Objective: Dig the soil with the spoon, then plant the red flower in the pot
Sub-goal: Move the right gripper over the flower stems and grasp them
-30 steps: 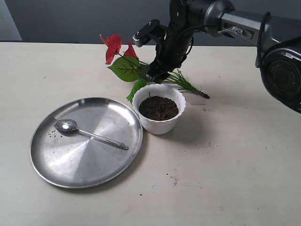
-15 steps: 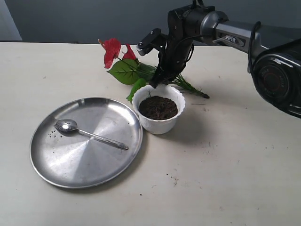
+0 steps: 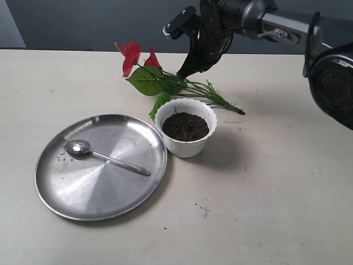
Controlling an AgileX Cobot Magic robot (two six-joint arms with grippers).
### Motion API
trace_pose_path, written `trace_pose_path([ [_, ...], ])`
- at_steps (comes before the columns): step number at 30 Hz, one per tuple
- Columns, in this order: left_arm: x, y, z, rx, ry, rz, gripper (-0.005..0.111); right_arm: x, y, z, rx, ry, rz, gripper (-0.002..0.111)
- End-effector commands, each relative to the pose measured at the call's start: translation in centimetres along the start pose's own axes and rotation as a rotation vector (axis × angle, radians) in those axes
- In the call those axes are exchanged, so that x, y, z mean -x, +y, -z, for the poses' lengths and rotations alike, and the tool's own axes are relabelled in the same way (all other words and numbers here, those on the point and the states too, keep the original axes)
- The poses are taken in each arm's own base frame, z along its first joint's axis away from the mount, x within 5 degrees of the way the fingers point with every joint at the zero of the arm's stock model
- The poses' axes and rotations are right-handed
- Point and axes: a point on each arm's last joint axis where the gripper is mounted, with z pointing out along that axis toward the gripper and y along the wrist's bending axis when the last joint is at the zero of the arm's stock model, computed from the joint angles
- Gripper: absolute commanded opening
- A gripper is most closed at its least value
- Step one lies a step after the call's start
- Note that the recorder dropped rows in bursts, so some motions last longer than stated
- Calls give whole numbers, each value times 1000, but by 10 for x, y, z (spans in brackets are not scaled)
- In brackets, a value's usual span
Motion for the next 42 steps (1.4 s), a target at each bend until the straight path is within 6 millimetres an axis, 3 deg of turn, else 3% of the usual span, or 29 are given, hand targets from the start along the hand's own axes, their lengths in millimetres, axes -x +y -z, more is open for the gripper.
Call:
trace_pose_path([
  [1, 2, 0, 0, -5, -17, 9, 0, 5, -9, 19, -27, -28, -24, 3],
  [8, 2, 0, 0, -5, -17, 9, 0, -9, -4, 4, 71, 57, -11, 5],
  [11, 2, 0, 0, -5, -17, 9, 0, -14, -5, -3, 117, 70, -33, 17],
  [15, 2, 0, 0, -5, -17, 9, 0, -25, -20, -6, 157, 85, -83, 44],
  [21, 2, 0, 0, -5, -17, 9, 0, -37, -23, -13, 366, 58, -95, 45],
  [28, 2, 0, 0, -5, -17, 9, 0, -24, -29, -9, 372, 13, -35, 45],
  [32, 2, 0, 0, -5, -17, 9, 0, -22, -29, -16, 388, 27, -26, 45],
  [39, 2, 0, 0, -5, -17, 9, 0, -18, -9, -27, 412, 41, 3, 45],
  [42, 2, 0, 0, -5, -17, 9, 0, -10, 0, -28, 332, 34, 81, 50],
])
